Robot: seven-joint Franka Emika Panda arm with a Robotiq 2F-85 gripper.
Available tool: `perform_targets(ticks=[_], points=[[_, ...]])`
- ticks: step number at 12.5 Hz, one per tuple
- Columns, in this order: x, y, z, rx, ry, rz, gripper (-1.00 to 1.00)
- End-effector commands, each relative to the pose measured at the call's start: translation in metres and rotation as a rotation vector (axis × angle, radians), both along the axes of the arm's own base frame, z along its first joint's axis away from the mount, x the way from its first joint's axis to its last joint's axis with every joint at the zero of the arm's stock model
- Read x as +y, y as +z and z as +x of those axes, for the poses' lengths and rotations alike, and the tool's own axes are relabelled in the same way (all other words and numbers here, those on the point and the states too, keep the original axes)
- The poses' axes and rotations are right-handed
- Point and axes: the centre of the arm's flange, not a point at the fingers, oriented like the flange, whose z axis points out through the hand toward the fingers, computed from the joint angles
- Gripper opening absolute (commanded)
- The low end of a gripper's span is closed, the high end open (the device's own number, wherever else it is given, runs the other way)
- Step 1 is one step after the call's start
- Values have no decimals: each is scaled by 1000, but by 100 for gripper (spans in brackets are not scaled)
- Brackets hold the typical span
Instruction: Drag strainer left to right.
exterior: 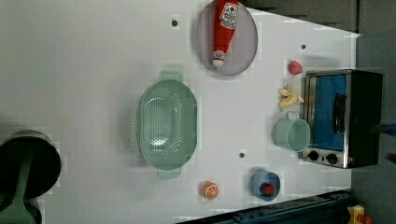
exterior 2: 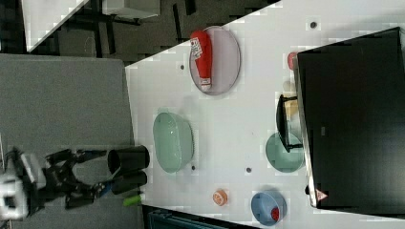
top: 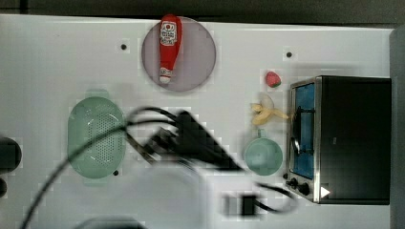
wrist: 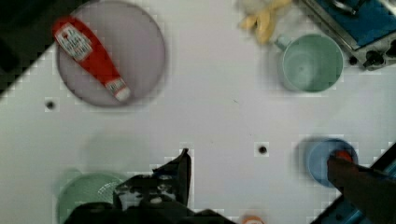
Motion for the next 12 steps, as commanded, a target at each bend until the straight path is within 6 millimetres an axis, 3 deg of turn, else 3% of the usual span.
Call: perform_targets(ticks=[1,4,7,9,12], points=[[97,-76,14,94,-87,-30,100],[175,-134,22,93,-212,-26,100],[234,-202,25,108,-352,26,100],[256,-250,24,131,-439,67,100],[266,-320,22,166,-588,129,100]])
